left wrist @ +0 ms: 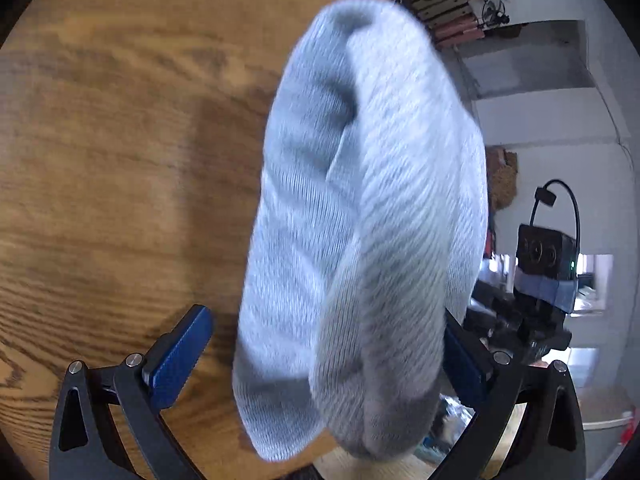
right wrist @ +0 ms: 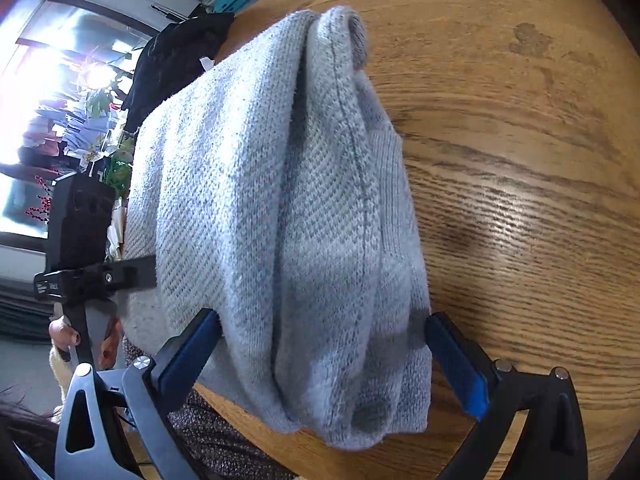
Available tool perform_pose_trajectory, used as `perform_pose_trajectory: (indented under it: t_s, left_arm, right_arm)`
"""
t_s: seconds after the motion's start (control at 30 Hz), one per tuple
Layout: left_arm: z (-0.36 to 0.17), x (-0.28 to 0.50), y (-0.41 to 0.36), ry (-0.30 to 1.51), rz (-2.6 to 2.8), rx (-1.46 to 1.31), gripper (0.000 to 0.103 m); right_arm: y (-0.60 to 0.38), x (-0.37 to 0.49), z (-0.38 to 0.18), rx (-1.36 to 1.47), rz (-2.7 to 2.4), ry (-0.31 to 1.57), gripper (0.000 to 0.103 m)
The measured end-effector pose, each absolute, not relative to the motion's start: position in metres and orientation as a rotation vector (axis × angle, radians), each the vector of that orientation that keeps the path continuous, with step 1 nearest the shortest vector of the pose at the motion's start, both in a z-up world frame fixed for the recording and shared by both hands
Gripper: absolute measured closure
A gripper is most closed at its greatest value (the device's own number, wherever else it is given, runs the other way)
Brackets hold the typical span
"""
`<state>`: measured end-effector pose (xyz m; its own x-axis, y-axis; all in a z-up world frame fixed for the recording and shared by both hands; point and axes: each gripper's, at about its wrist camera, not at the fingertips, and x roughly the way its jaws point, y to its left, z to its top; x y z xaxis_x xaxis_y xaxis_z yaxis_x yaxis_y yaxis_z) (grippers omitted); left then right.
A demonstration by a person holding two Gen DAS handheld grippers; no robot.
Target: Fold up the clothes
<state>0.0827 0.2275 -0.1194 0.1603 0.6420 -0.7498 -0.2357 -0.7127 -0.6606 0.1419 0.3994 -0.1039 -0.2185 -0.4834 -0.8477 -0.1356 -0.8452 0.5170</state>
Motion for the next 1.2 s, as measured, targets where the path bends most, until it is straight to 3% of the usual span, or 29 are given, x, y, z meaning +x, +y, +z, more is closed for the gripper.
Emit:
perform_pose_trajectory:
  t_s: [0.2, 0.43, 0.57, 0.7, 0.93, 1.1, 1.2]
  left_arm:
    - [-0.111, 0.090, 0.258, -0.224, 1.663, -1.753, 0.000]
    - [-0.105, 0.094, 0.271, -0.218, 1.667, -1.753, 0.000]
    - [-0.104, 0.113, 0.277, -0.201, 1.682, -1.751, 0.000]
    - [-0.101, 0.118, 0.285, -0.192, 1.688, -1.754, 0.000]
    - [-0.096, 0.127, 0.307, -0.162, 1.695, -1.757, 0.000]
    - [-0.076, 0.139, 0.325, -0.077, 1.732, -1.726, 0.023]
    - [-0.073, 0.143, 0.331, -0.077, 1.737, -1.706, 0.026]
  right_arm:
    - [0.401, 0.150, -0.110, 1.806, -2.154, -0.720, 0.000]
    - [0.404, 0.158, -0.108, 1.833, -2.161, -0.706, 0.000]
    - [0.402, 0.163, -0.098, 1.829, -2.225, -0.574, 0.000]
    - [0.411, 0.170, -0.112, 1.822, -2.149, -0.687, 0.000]
    - [0.410, 0.178, -0.104, 1.784, -2.168, -0.637, 0.000]
    - [0.403, 0.180, -0.097, 1.788, -2.159, -0.603, 0.002]
    - [0.398, 0.184, -0.090, 1.787, -2.170, -0.567, 0.013]
